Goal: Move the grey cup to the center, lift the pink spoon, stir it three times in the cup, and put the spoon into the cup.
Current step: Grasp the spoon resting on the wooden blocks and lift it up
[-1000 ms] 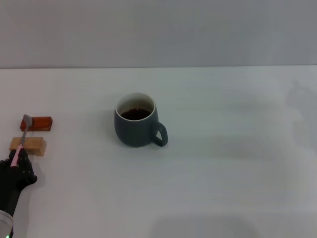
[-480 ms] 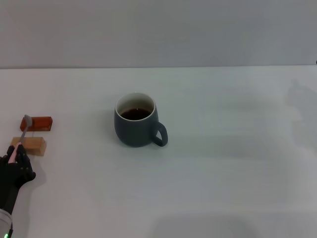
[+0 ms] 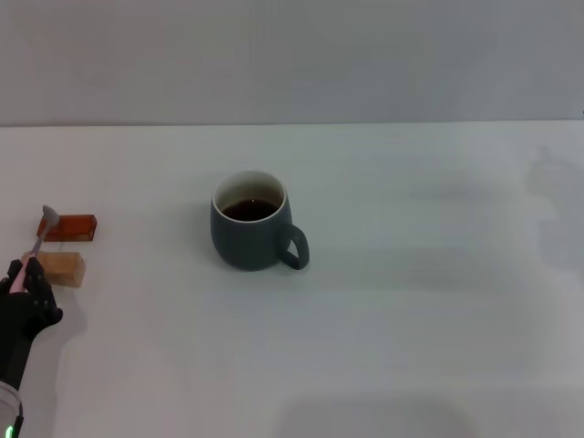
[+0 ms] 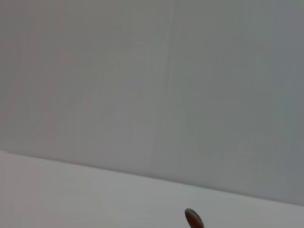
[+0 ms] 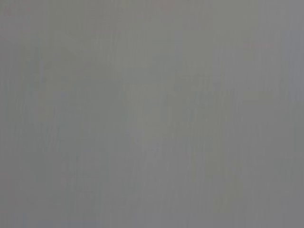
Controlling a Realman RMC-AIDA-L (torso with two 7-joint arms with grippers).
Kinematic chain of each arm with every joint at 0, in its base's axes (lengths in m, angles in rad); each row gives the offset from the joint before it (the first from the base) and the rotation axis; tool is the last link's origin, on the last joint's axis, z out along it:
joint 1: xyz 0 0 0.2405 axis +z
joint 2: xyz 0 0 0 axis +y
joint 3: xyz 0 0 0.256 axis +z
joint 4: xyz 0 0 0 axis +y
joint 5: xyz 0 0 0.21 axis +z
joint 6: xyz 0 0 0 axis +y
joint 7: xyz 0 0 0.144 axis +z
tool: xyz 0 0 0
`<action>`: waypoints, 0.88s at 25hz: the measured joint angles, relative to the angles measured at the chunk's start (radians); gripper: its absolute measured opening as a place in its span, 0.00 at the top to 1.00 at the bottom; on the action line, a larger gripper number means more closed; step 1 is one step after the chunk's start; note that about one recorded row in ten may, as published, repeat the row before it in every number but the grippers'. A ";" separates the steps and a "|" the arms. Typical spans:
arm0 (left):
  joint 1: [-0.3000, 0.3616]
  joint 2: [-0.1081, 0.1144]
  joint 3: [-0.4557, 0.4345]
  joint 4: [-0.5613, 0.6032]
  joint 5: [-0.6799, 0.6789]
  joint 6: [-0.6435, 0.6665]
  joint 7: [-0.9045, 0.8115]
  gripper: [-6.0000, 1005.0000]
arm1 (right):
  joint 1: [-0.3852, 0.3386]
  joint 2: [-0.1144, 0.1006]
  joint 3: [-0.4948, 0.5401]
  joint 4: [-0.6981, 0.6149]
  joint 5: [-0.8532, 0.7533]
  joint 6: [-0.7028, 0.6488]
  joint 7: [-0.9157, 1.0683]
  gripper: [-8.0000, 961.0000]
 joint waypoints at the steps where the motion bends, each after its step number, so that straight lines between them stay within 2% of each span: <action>1: 0.002 0.000 0.000 -0.007 0.000 0.004 0.000 0.85 | 0.000 0.000 0.001 0.000 0.000 0.000 0.000 0.99; 6: 0.016 0.009 0.000 -0.052 0.002 0.014 0.000 0.85 | 0.000 0.000 0.003 0.000 0.000 0.000 0.000 0.99; 7: 0.027 0.022 0.002 -0.092 0.004 0.014 0.000 0.85 | 0.000 0.000 0.004 -0.001 0.000 0.000 0.000 0.99; 9: 0.033 0.030 0.003 -0.109 0.004 0.013 0.000 0.85 | 0.001 0.000 0.005 -0.001 0.000 0.000 0.000 0.99; 10: 0.052 0.053 0.006 -0.167 0.005 0.002 -0.001 0.85 | 0.001 0.000 0.005 -0.003 0.000 0.000 0.000 0.99; 11: 0.052 0.053 0.006 -0.167 0.005 0.002 -0.001 0.85 | 0.002 0.000 0.006 -0.004 0.000 0.000 0.000 0.99; 12: 0.077 0.086 0.005 -0.246 0.005 -0.031 -0.002 0.85 | 0.002 0.000 0.007 -0.005 0.000 0.000 0.000 0.99; 13: 0.077 0.086 0.005 -0.246 0.005 -0.031 -0.002 0.85 | 0.002 0.000 0.007 -0.005 0.000 0.000 0.000 0.99; 14: 0.090 0.105 0.002 -0.290 0.004 -0.056 -0.003 0.85 | 0.003 0.000 0.008 -0.005 0.000 0.000 0.000 0.99; 15: 0.113 0.147 -0.008 -0.384 0.004 -0.116 -0.003 0.85 | 0.003 0.000 0.011 -0.005 0.000 0.000 0.000 0.99; 16: 0.113 0.147 -0.008 -0.384 0.004 -0.116 -0.003 0.85 | 0.003 0.000 0.011 -0.005 0.000 0.000 0.000 0.99; 19: 0.136 0.203 -0.038 -0.510 0.005 -0.227 -0.003 0.85 | 0.003 0.000 0.018 -0.006 0.000 0.000 0.000 0.99; 20: 0.152 0.232 -0.074 -0.592 0.016 -0.318 -0.004 0.85 | 0.003 0.000 0.019 -0.006 0.000 0.000 0.000 0.99; 21: 0.152 0.232 -0.074 -0.592 0.016 -0.318 -0.004 0.85 | 0.003 0.000 0.019 -0.006 0.000 0.000 0.000 0.99; 22: 0.162 0.243 -0.097 -0.630 0.026 -0.368 -0.005 0.85 | 0.003 0.000 0.020 -0.007 0.000 0.000 0.000 0.99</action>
